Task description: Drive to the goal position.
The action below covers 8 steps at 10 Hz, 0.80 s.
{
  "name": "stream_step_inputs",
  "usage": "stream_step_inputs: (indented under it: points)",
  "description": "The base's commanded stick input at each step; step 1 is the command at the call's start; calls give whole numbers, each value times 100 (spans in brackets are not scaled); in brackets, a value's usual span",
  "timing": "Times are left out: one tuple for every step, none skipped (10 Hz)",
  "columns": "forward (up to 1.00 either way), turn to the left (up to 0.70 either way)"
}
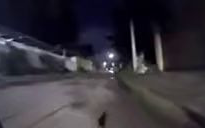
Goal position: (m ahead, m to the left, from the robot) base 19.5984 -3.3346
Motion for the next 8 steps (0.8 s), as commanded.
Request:
stream_step_inputs:
  points:
    - [70,-19]
    - [70,-35]
    - [70,-35]
    - [70,-35]
    - [70,-26]
    - [70,-14]
    - [70,0]
    - [70,0]
